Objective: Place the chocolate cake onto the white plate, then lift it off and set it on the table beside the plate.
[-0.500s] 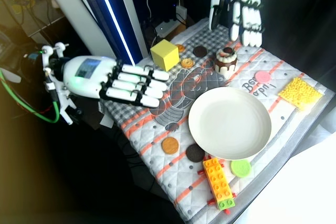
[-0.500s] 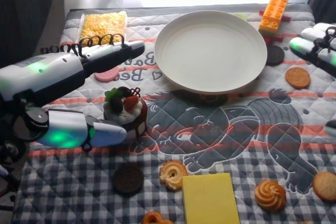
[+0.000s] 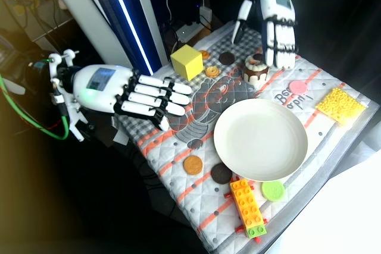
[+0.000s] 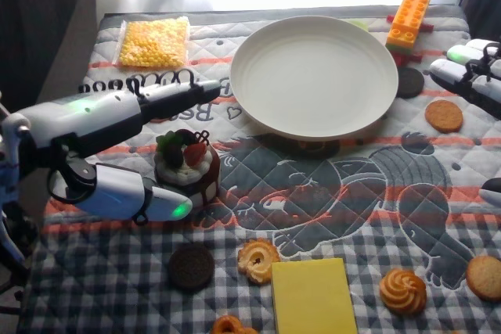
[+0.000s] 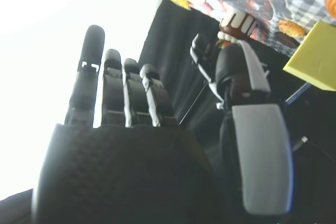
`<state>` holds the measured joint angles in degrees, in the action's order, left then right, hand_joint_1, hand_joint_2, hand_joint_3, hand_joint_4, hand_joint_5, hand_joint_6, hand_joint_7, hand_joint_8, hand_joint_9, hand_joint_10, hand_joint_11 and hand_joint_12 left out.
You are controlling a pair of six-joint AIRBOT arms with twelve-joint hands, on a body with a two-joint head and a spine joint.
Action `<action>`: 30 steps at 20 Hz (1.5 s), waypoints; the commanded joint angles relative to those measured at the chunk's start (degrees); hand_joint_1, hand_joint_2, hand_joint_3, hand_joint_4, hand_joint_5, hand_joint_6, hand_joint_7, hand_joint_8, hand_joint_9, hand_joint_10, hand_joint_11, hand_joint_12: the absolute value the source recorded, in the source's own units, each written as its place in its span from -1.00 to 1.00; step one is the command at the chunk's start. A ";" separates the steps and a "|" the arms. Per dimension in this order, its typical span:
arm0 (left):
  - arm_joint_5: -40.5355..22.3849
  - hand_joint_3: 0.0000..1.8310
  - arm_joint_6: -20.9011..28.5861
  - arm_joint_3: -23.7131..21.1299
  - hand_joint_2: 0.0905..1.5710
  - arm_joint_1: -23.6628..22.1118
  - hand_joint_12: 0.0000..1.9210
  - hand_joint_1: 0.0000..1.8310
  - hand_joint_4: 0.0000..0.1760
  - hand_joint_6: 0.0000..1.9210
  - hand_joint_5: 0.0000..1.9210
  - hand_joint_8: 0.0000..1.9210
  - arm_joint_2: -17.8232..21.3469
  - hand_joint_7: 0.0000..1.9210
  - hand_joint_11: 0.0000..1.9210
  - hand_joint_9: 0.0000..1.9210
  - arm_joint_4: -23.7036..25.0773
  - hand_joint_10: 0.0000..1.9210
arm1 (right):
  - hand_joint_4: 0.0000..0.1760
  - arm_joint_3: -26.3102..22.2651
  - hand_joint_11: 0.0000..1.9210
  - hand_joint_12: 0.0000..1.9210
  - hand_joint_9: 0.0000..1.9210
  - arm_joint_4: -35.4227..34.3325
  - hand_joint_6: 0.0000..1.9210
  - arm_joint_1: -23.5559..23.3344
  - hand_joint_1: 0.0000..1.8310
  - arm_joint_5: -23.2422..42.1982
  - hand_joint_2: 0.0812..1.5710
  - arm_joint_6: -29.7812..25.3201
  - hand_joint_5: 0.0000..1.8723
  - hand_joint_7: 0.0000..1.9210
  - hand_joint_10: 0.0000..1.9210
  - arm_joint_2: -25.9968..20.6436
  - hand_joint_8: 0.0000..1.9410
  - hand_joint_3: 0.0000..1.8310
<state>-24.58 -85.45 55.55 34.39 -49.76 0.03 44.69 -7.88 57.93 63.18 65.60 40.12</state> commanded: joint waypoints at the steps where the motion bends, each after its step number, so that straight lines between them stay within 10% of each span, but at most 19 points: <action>1: -4.01 -1.00 0.18 0.55 0.29 -0.79 -1.00 -0.02 0.34 -1.00 -1.00 -1.00 -0.41 -1.00 -1.00 -1.00 -0.76 -1.00 | -1.00 0.33 -1.00 0.13 -0.99 -0.17 -1.00 -0.37 -0.26 7.26 0.54 -0.22 -1.00 -1.00 -0.92 0.02 -1.00 -1.00; 2: -2.87 -1.00 0.17 1.46 0.29 -0.80 -0.97 0.02 0.21 -1.00 -1.00 -1.00 -1.33 -1.00 -0.93 -1.00 -1.36 -1.00 | -1.00 0.38 -1.00 0.17 -0.99 -0.31 -1.00 -0.32 -0.26 7.25 0.54 -0.33 -1.00 -1.00 -0.92 0.07 -1.00 -1.00; 5: -1.30 -1.00 0.15 2.80 0.33 -0.74 0.29 0.11 -0.03 -0.96 -0.79 -0.94 -2.94 -0.74 -1.00 -0.74 -2.12 -0.90 | -1.00 0.40 -1.00 0.26 -0.99 -0.34 -1.00 -0.29 -0.28 7.26 0.55 -0.56 -1.00 -1.00 -0.93 0.09 -1.00 -1.00; 7: -1.67 -1.00 0.15 2.91 0.41 -0.61 0.66 0.15 -0.43 -0.72 -0.59 -0.53 -3.34 -0.61 -1.00 -0.85 -2.43 0.00 | -1.00 0.43 -1.00 0.18 -0.99 -0.37 -1.00 -0.29 -0.30 7.26 0.56 -0.68 -1.00 -1.00 -0.96 0.08 -1.00 -1.00; 9: -2.76 -1.00 0.15 2.86 0.44 -0.62 0.91 0.16 -0.64 0.27 -0.72 0.28 -3.50 -0.75 -0.97 -0.86 -2.61 0.57 | -1.00 0.43 -1.00 0.16 -1.00 -0.43 -1.00 -0.22 -0.25 7.26 0.56 -0.73 -1.00 -1.00 -0.97 0.10 -1.00 -1.00; 10: -3.63 -0.99 0.15 2.67 0.63 -0.62 0.98 0.05 -1.00 0.59 -0.47 0.56 -3.40 -0.77 -0.92 -0.84 -2.61 0.74 | -1.00 0.43 -1.00 0.15 -1.00 -0.45 -1.00 -0.20 -0.26 7.27 0.57 -0.73 -1.00 -1.00 -0.97 0.11 -1.00 -1.00; 13: -7.05 -0.99 0.10 1.44 0.82 -0.60 1.00 -0.15 -0.75 0.88 -0.56 0.69 -2.44 -0.93 -1.00 -0.96 -2.55 0.77 | -1.00 0.43 -1.00 -0.15 -1.00 -0.70 -1.00 -0.14 -0.31 7.27 0.59 -0.73 -1.00 -1.00 -0.99 0.14 -1.00 -1.00; 14: -8.24 -1.00 0.09 0.96 0.64 -0.70 0.89 0.04 -0.55 0.67 -0.86 0.55 -2.03 -0.92 -1.00 -0.95 -2.35 0.65 | -1.00 0.43 -1.00 -0.17 -0.99 -0.77 -1.00 -0.11 -0.29 7.27 0.58 -0.74 -1.00 -1.00 -1.00 0.17 -1.00 -1.00; 17: -11.61 -1.00 0.11 0.58 0.76 -2.03 0.62 -0.12 -0.44 0.79 -0.50 0.19 -1.56 -0.84 -1.00 -0.93 -2.31 0.19 | -1.00 0.43 -1.00 -0.19 -1.00 -0.80 -1.00 -0.10 -0.27 7.31 0.58 -0.77 -1.00 -1.00 -1.00 0.30 -1.00 -1.00; 18: -12.05 -1.00 0.12 1.03 0.63 -3.09 0.74 -0.06 -1.00 0.38 -0.76 0.17 -1.93 -0.84 -1.00 -0.91 -2.47 0.30 | -1.00 0.43 -1.00 -0.24 -1.00 -0.83 -1.00 -0.10 -0.29 7.39 0.58 -0.81 -1.00 -1.00 -1.00 0.30 -1.00 -1.00; 20: -11.91 -1.00 0.12 2.59 0.51 -5.82 0.90 0.14 -1.00 0.21 -0.77 0.18 -3.77 -0.84 -1.00 -0.96 -2.67 0.47 | -1.00 0.43 -1.00 -0.24 -1.00 -0.92 -1.00 -0.09 -0.29 7.63 0.57 -0.85 -1.00 -1.00 -1.00 0.33 -1.00 -1.00; 24: -11.29 -1.00 0.14 6.53 0.41 -9.77 0.72 0.32 -1.00 0.04 -0.65 -0.21 -8.71 -0.67 -0.84 -0.72 -5.13 0.13 | -1.00 0.57 -1.00 -0.12 -1.00 -1.05 -1.00 -0.07 -0.27 7.78 0.57 -0.89 -1.00 -1.00 -1.00 0.51 -1.00 -1.00; 27: -8.86 -0.99 0.15 9.89 0.48 -12.44 0.98 0.24 -0.92 0.43 -0.87 0.39 -12.58 -0.90 -0.88 -0.89 -6.36 0.72 | -1.00 0.84 -1.00 -0.32 -1.00 -1.15 -1.00 -0.08 -0.26 7.78 0.57 -1.08 -1.00 -1.00 -1.00 0.52 -1.00 -1.00; 30: -6.58 -1.00 0.16 14.17 0.41 -14.54 1.00 0.29 -1.00 0.51 -0.81 0.75 -17.22 -0.89 -0.47 -0.69 -9.01 0.99 | -1.00 1.09 -1.00 -0.50 -1.00 -1.16 -1.00 -0.08 -0.16 7.79 0.56 -1.37 -1.00 -1.00 -1.00 0.52 -1.00 -1.00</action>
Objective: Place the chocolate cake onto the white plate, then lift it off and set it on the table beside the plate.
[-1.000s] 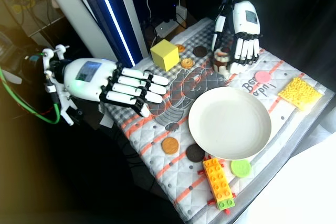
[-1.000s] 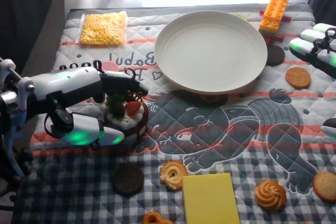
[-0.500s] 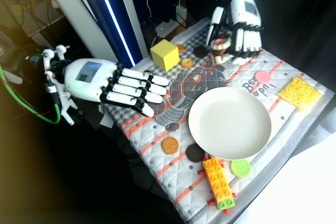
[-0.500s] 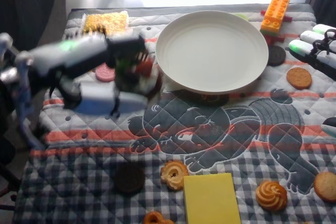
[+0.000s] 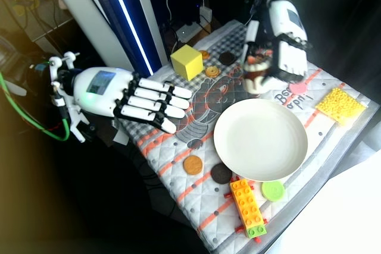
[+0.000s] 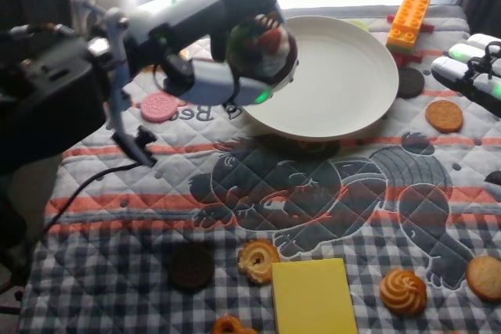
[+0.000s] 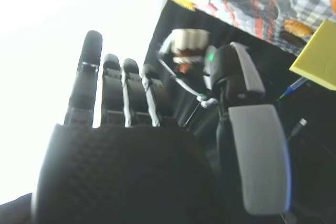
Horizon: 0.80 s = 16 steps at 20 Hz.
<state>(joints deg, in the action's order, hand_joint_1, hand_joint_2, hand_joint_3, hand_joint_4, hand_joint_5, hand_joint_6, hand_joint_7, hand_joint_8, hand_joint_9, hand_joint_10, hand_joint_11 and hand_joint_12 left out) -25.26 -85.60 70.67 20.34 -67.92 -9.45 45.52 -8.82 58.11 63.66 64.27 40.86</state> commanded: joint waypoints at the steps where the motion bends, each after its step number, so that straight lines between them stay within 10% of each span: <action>1: -4.71 -1.00 0.31 0.72 0.42 -1.08 1.00 0.29 -1.00 0.59 -0.82 0.77 -0.96 -0.91 -0.53 -0.73 -0.14 1.00 | -1.00 0.34 -1.00 -0.50 -1.00 -0.22 -1.00 -0.25 -0.19 7.30 0.56 -0.18 -1.00 -1.00 -1.00 -0.20 -1.00 -1.00; 4: -2.01 -0.99 0.32 4.43 0.64 -2.08 1.00 0.10 -1.00 0.63 -0.39 0.69 -4.89 -0.86 -0.63 -0.76 -1.65 0.87 | -1.00 0.46 -1.00 -0.62 -1.00 -0.22 -1.00 -0.25 -0.18 7.30 0.56 -0.31 -1.00 -1.00 -1.00 -0.19 -1.00 -1.00; 6: 0.09 -1.00 0.32 7.31 0.51 -2.64 0.97 0.24 -1.00 0.45 -0.68 0.48 -7.82 -0.81 -0.67 -0.71 -3.24 0.69 | -1.00 0.70 -1.00 -0.68 -1.00 -0.21 -1.00 -0.23 -0.18 7.29 0.55 -0.49 -1.00 -1.00 -1.00 -0.16 -1.00 -1.00; 10: 3.36 -1.00 0.33 11.14 0.40 -3.00 0.55 0.35 -1.00 -0.30 -0.59 -0.69 -11.61 -0.55 -0.97 -0.68 -5.24 -0.31 | -1.00 0.86 -1.00 -0.95 -1.00 -0.20 -1.00 -0.19 -0.16 7.28 0.55 -0.70 -1.00 -1.00 -1.00 -0.16 -1.00 -1.00; 16: 4.98 -1.00 0.30 12.35 0.26 -2.92 -0.50 -0.23 0.73 -1.00 -1.00 -1.00 -12.89 -1.00 -1.00 -1.00 -6.38 -1.00 | -1.00 0.87 -1.00 -0.61 -1.00 -0.20 -1.00 -0.07 -0.18 7.29 0.54 -1.01 -1.00 -1.00 -1.00 -0.16 -1.00 -1.00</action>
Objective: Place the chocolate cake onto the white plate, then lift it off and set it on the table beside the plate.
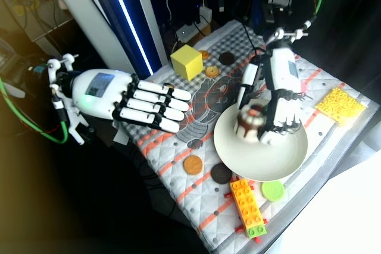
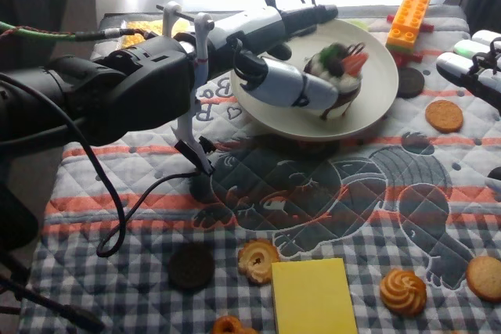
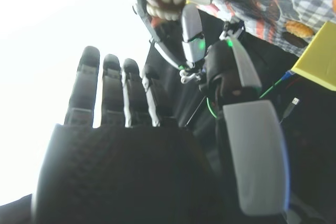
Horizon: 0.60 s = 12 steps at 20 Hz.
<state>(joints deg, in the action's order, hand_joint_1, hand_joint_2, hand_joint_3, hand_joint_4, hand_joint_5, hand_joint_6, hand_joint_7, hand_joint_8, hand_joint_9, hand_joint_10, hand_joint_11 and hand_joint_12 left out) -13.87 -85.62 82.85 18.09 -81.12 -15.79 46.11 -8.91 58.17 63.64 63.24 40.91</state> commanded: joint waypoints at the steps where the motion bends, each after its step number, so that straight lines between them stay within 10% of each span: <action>1: -7.31 -1.00 0.32 -0.64 0.23 -0.65 -0.67 -0.25 0.95 -1.00 -1.00 -1.00 1.06 -1.00 -1.00 -1.00 -0.04 -1.00 | -1.00 0.28 -1.00 -0.61 -1.00 -0.12 -1.00 -0.14 -0.19 7.31 0.54 -0.08 -1.00 -1.00 -1.00 -0.21 -1.00 -1.00; 3: -9.15 -1.00 0.27 -2.90 0.24 -0.54 -1.00 -0.29 1.00 -1.00 -1.00 -1.00 3.34 -1.00 -1.00 -1.00 0.06 -1.00 | -1.00 0.28 -1.00 -0.61 -1.00 -0.12 -1.00 -0.15 -0.17 7.31 0.53 -0.48 -1.00 -1.00 -1.00 -0.21 -1.00 -1.00; 7: -14.53 -0.99 0.29 -9.20 0.25 0.09 -1.00 -0.19 0.91 -1.00 -1.00 -1.00 9.87 -1.00 -1.00 -1.00 2.47 -1.00 | -1.00 0.37 -1.00 -0.65 -1.00 -0.09 -1.00 -0.15 -0.15 7.28 0.52 -1.15 -1.00 -1.00 -1.00 -0.29 -1.00 -1.00; 8: -16.31 -1.00 0.30 -11.34 0.25 0.58 -1.00 -0.15 0.88 -1.00 -1.00 -1.00 12.17 -1.00 -1.00 -1.00 3.20 -1.00 | -1.00 0.64 -1.00 -0.39 -0.99 -0.09 -1.00 -0.15 -0.19 7.20 0.54 -1.80 -1.00 -1.00 -1.00 -0.29 -1.00 -1.00; 12: -22.21 -0.97 1.28 -17.06 0.35 3.69 -1.00 -0.61 1.00 -1.00 -1.00 -1.00 18.85 -1.00 -1.00 -1.00 5.68 -1.00 | -1.00 2.66 -1.00 -0.20 -0.97 -0.13 -0.99 -1.34 -0.25 5.03 0.56 -4.69 -0.96 -1.00 -0.99 0.73 -1.00 -1.00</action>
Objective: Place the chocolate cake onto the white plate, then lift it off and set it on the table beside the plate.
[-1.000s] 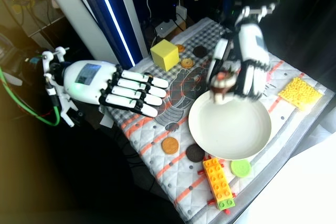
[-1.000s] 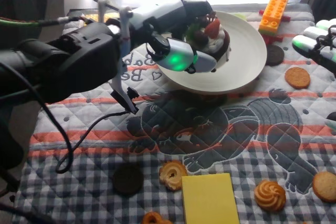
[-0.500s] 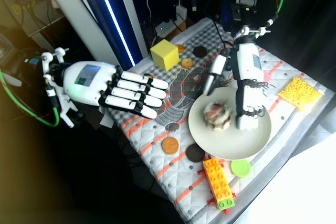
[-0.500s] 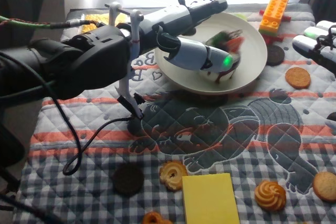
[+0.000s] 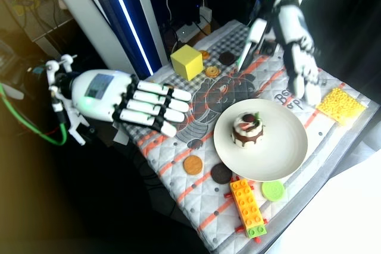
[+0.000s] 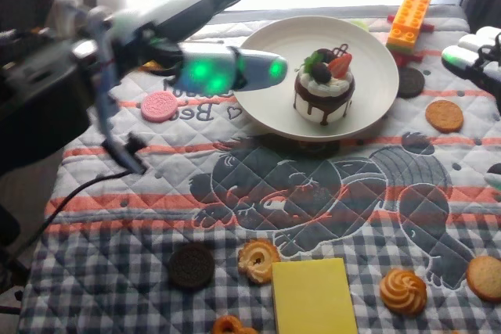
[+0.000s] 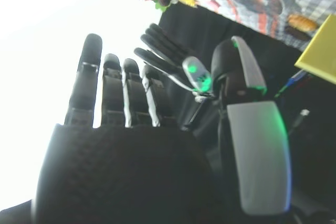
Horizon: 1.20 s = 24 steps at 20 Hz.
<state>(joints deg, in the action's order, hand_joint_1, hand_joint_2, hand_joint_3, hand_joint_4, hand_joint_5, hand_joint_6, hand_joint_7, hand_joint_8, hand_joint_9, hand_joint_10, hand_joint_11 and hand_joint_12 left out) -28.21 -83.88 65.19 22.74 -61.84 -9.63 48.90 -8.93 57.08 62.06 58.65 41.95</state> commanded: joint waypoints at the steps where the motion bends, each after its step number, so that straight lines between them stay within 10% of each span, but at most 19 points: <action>1: -10.02 -0.95 2.67 -0.40 0.41 0.33 -1.00 -0.64 0.53 -1.00 -1.00 -1.00 1.27 -1.00 -1.00 -1.00 1.37 -1.00 | -1.00 0.60 -1.00 -0.10 -0.96 -0.13 -1.00 -1.47 -0.27 5.18 0.57 -0.56 -0.99 -1.00 -0.99 0.14 -1.00 -1.00; 3: -14.47 -0.97 10.86 -1.30 0.58 3.61 -1.00 -0.40 -0.13 -0.99 -0.99 -1.00 3.95 -1.00 -1.00 -1.00 4.43 -1.00 | -1.00 2.20 -1.00 -0.11 -0.96 -0.11 -1.00 -3.76 -0.21 2.74 0.58 -1.38 -1.00 -1.00 -0.99 1.24 -1.00 -1.00; 6: -21.74 -1.00 13.02 -5.54 0.67 9.88 0.43 -0.11 0.13 -0.94 -0.81 -0.98 8.61 -0.87 -1.00 -1.00 4.94 -0.36 | -0.99 5.39 -1.00 -0.03 -0.94 1.46 -1.00 -10.28 -0.19 -3.82 0.61 -1.65 -1.00 -1.00 -0.98 4.04 -1.00 -1.00; 7: -24.05 -1.00 13.02 -6.94 0.67 11.93 0.46 -0.13 0.08 -0.93 -0.77 -0.98 9.96 -0.85 -1.00 -1.00 4.94 -0.28 | -0.96 6.63 -1.00 -0.08 -0.93 2.01 -1.00 -12.35 -0.21 -6.01 0.61 -1.66 -1.00 -1.00 -0.98 5.30 -1.00 -1.00; 9: -29.11 -1.00 13.02 -9.78 0.65 15.60 0.63 0.04 -0.62 -0.89 -0.65 -0.93 12.24 -0.71 -1.00 -0.94 4.94 0.02 | -0.56 9.18 -1.00 0.03 -0.92 2.96 -1.00 -16.16 -0.26 -10.20 0.57 -1.66 -1.00 -1.00 -0.97 8.02 -1.00 -1.00; 10: -31.75 -1.00 13.11 -10.99 0.61 17.63 0.64 0.15 -0.82 -0.87 -0.58 -0.90 13.36 -0.60 -1.00 -0.82 4.83 -0.07 | -0.72 10.74 -1.00 0.21 -0.88 3.22 -0.99 -18.26 -0.22 -12.10 0.56 -1.66 -0.98 -0.98 -0.94 9.71 -1.00 -1.00; 11: -33.34 -1.00 13.33 -11.75 0.64 19.32 0.57 0.00 -0.58 -0.86 -0.56 -0.92 14.21 -0.56 -0.98 -0.76 4.56 -0.27 | -0.73 11.94 -1.00 0.27 -0.87 3.51 -1.00 -19.82 -0.22 -13.92 0.54 -1.66 -0.98 -0.97 -0.92 11.00 -0.99 -1.00; 12: -34.68 -1.00 14.24 -12.32 0.65 20.96 0.58 -0.09 -1.00 -0.77 -0.44 -0.94 14.86 -0.47 -1.00 -0.65 4.54 -0.48 | -0.83 13.42 -1.00 0.51 -0.89 3.89 -1.00 -21.60 -0.26 -15.96 0.54 -1.65 -0.97 -0.90 -0.61 12.61 -1.00 -1.00; 13: -36.02 -0.99 15.61 -12.52 0.65 22.55 0.60 -0.05 -0.67 0.33 -0.37 -0.96 15.30 -0.33 -0.92 -0.47 4.57 -0.59 | -0.95 15.13 -1.00 0.65 -0.99 4.72 -0.99 -23.60 -0.15 -18.28 0.52 -1.64 -0.94 -0.90 -0.34 14.52 -0.99 -1.00; 15: -37.19 -1.00 16.80 -12.65 0.73 24.25 0.60 -0.09 -0.65 0.70 -0.45 -0.97 15.57 -0.30 -0.89 -0.49 4.56 -0.54 | -0.78 17.54 -1.00 0.58 -1.00 6.09 -0.99 -26.65 0.01 -21.59 0.44 -1.58 -0.92 -0.94 -0.44 17.34 -1.00 -1.00; 16: -37.05 -1.00 16.83 -12.67 0.72 24.68 0.55 -0.03 -1.00 0.69 -0.43 -0.96 15.54 -0.26 -0.84 -0.46 4.57 -0.49 | -0.92 19.39 -1.00 0.49 -1.00 6.64 -0.99 -29.04 0.06 -24.67 0.42 -0.44 -0.92 -0.97 -0.54 19.70 -1.00 -1.00; 18: -36.89 -1.00 16.83 -12.65 0.71 24.74 0.58 -0.01 -1.00 0.68 -0.42 -0.70 15.54 -0.30 -0.75 -0.52 4.59 -0.17 | -0.99 20.49 -1.00 0.34 -0.99 6.64 -0.99 -30.33 0.10 -26.50 0.40 0.68 -0.90 -0.99 -0.71 21.15 -1.00 -1.00; 20: -36.82 -1.00 16.83 -12.60 0.74 24.73 0.53 -0.07 -0.93 0.72 -0.45 -0.84 15.54 -0.42 -0.89 -0.57 4.76 -0.47 | -1.00 21.64 -1.00 0.00 -0.97 6.64 -1.00 -31.17 0.09 -28.48 0.40 1.40 -0.89 -0.94 -0.83 22.51 -1.00 -1.00; 24: -36.86 -1.00 16.83 -12.54 0.70 24.73 0.55 0.02 -1.00 0.66 -0.41 -0.89 15.49 -0.34 -0.83 -0.49 4.85 -0.50 | -1.00 25.54 -1.00 0.24 -0.82 6.63 -0.99 -32.32 0.06 -33.73 0.42 1.54 -0.90 -0.91 -0.88 26.28 -0.99 -1.00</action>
<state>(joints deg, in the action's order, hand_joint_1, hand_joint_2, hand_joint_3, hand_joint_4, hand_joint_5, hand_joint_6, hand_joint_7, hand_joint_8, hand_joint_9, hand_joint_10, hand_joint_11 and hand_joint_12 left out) -57.84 -67.57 52.69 47.79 -46.57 -4.47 74.76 -2.37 25.63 22.83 60.07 68.75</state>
